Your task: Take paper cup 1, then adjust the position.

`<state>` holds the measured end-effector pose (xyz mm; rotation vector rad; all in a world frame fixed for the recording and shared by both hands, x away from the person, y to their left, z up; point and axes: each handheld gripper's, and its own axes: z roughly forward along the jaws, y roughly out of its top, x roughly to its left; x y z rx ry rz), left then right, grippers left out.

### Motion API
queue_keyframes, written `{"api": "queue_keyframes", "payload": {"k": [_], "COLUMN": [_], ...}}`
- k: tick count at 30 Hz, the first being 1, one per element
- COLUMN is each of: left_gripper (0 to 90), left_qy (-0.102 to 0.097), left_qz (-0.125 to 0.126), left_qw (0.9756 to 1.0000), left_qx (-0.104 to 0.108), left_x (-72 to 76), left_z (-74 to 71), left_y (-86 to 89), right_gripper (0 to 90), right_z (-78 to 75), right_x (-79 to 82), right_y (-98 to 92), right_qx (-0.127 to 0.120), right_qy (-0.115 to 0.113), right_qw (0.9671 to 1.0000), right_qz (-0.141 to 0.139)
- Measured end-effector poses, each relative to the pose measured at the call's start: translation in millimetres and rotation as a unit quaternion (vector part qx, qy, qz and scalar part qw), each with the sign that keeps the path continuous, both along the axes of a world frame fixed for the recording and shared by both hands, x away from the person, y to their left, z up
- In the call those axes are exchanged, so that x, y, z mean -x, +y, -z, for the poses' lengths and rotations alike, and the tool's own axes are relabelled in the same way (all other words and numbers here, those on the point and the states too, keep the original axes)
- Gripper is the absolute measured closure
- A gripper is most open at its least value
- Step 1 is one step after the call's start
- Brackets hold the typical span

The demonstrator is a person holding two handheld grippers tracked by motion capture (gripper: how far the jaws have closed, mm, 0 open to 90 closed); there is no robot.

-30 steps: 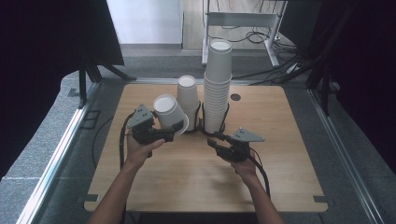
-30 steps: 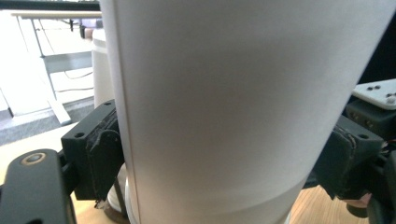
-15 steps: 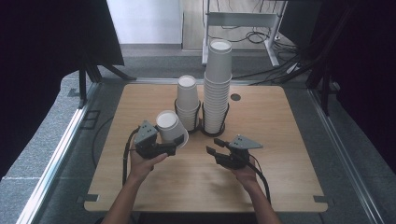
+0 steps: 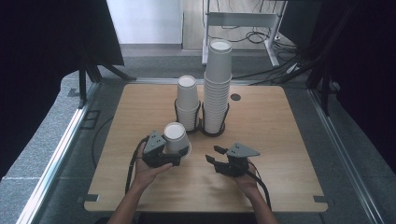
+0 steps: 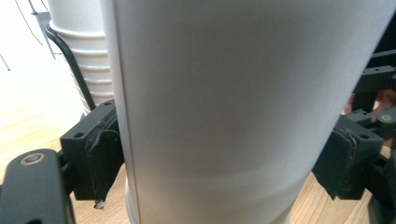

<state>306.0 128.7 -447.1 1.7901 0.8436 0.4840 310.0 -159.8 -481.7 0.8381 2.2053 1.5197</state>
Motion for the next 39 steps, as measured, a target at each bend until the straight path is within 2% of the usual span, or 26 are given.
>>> {"api": "queue_keyframes", "payload": {"k": [6,9,11,15,19,24,30,39], "left_gripper": [14.6,14.5,14.6,14.6,14.6,14.6,14.5,14.5], "left_qy": [0.007,0.012,0.014,0.013,0.015,0.017,0.018,0.018], "left_qz": [0.006,0.008,0.012,0.016,0.018,0.02,0.025,0.04], "left_qw": [0.9998,0.9997,0.9994,0.9988,0.9986,0.9986,0.9978,0.9969], "left_qx": [-0.015,-0.022,-0.03,-0.045,-0.047,-0.045,-0.058,-0.065], "left_x": [0.5,-1.0,-1.4,-1.2,-0.1,-0.6,-0.6,2.0], "left_z": [10.0,13.6,17.2,20.6,21.6,22.9,25.1,26.2], "left_y": [-5.7,-8.3,-11.9,-16.6,-18.9,-20.8,-26.3,-33.6], "right_gripper": [45.7,44.7,41.3,36.1,33.9,30.9,27.8,24.8], "right_z": [3.7,3.5,0.5,-3.9,-6.1,-12.2,-20.5,-26.2], "right_x": [4.1,5.6,9.5,12.5,13.1,14.1,19.2,24.5], "right_y": [2.7,4.6,5.9,5.6,5.3,4.3,3.2,8.0], "right_qx": [0.002,0.004,0.002,-0.004,-0.006,-0.023,-0.035,-0.055], "right_qy": [0.004,-0.001,-0.014,-0.023,-0.026,-0.027,-0.034,-0.028], "right_qw": [1.0,1.0,0.9999,0.9997,0.9996,0.9993,0.9987,0.9981], "right_qz": [-0.005,-0.006,-0.003,0.002,0.008,0.011,0.015,0.005]}}
